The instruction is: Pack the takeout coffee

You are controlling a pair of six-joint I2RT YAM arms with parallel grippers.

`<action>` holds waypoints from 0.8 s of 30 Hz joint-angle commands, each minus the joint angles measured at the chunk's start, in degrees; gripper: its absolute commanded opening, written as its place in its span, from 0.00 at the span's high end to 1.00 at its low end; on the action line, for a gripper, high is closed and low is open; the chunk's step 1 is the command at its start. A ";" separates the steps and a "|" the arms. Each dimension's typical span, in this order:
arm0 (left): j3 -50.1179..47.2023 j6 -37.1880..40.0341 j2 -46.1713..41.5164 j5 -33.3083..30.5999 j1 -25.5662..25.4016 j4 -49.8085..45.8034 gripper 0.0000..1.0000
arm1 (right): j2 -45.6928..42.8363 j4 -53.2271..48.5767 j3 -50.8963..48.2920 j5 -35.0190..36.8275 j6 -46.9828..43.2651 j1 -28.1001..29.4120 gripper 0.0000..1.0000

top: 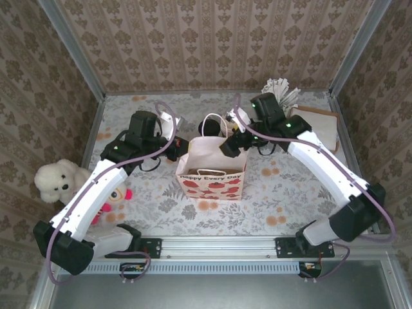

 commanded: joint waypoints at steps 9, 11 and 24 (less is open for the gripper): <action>4.24 0.63 2.03 5.16 0.27 -0.55 0.93 | 5.39 -9.10 6.27 -1.68 -7.15 5.56 0.53; 4.39 0.37 2.01 5.41 0.52 -0.47 0.93 | 5.04 -9.33 6.22 -1.31 -7.35 5.79 0.57; 8.09 -0.91 1.83 11.96 5.99 -3.43 0.88 | 3.42 -8.55 8.11 3.92 7.43 8.51 0.97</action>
